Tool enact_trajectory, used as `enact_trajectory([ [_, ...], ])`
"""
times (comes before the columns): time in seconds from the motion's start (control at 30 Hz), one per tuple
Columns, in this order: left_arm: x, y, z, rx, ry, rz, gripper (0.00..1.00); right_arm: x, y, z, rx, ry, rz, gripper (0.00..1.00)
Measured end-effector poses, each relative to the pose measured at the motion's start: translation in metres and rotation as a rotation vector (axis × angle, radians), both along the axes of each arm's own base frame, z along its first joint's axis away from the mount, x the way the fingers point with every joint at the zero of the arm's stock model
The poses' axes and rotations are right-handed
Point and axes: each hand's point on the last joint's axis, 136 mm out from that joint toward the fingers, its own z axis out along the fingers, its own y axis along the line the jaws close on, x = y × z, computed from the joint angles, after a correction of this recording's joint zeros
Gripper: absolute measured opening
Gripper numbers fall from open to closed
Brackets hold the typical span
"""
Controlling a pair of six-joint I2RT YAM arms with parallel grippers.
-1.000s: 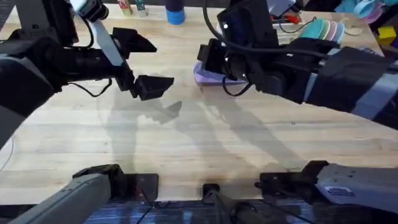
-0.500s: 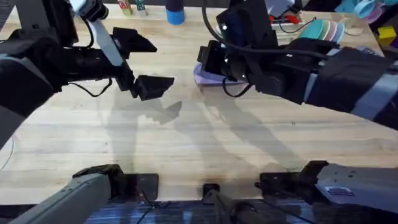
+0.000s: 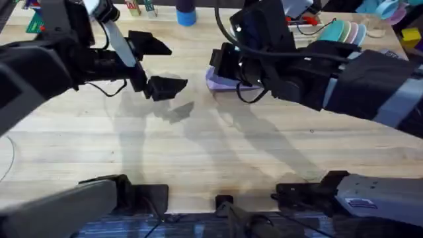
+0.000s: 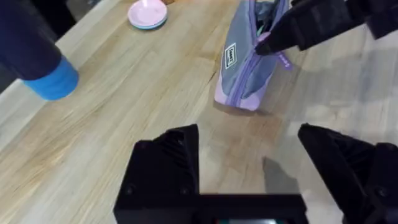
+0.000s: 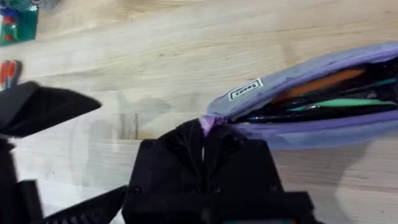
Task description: Unzip the bag, pick up the pens from the table one at a time and place them inside, then zip the bag closed.
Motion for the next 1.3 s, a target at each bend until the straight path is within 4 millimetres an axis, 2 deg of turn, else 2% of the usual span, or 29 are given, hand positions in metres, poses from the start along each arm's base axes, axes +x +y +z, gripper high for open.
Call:
enact_trajectory([
  [0.2, 0.017, -0.015, -0.015, -0.049, -0.043, -0.075, 0.993, 0.000, 0.000, 0.000, 0.000, 0.000, 0.000, 0.030],
  [0.23, 0.023, -0.028, -0.021, -0.075, -0.052, -0.114, 0.994, 0.000, 0.000, 0.000, 0.000, 0.000, 0.000, 0.031],
  [0.27, 0.025, -0.033, -0.023, -0.084, -0.049, -0.123, 0.993, 0.000, 0.000, 0.000, 0.000, 0.000, 0.000, 0.031],
  [0.47, 0.032, -0.058, -0.041, -0.128, -0.003, -0.166, 0.993, 0.000, 0.000, 0.000, 0.000, 0.000, 0.000, 0.030],
  [0.67, 0.032, -0.080, -0.049, -0.147, 0.002, -0.212, 0.993, 0.000, 0.000, 0.000, 0.000, 0.000, 0.000, 0.030],
  [0.93, 0.036, -0.092, -0.059, -0.176, 0.044, -0.211, 0.993, 0.000, 0.000, 0.000, 0.000, 0.000, 0.000, 0.031],
  [1.3, 0.034, -0.109, -0.054, -0.184, 0.004, -0.256, 0.993, 0.000, 0.000, 0.000, 0.000, 0.000, 0.000, 0.031],
])
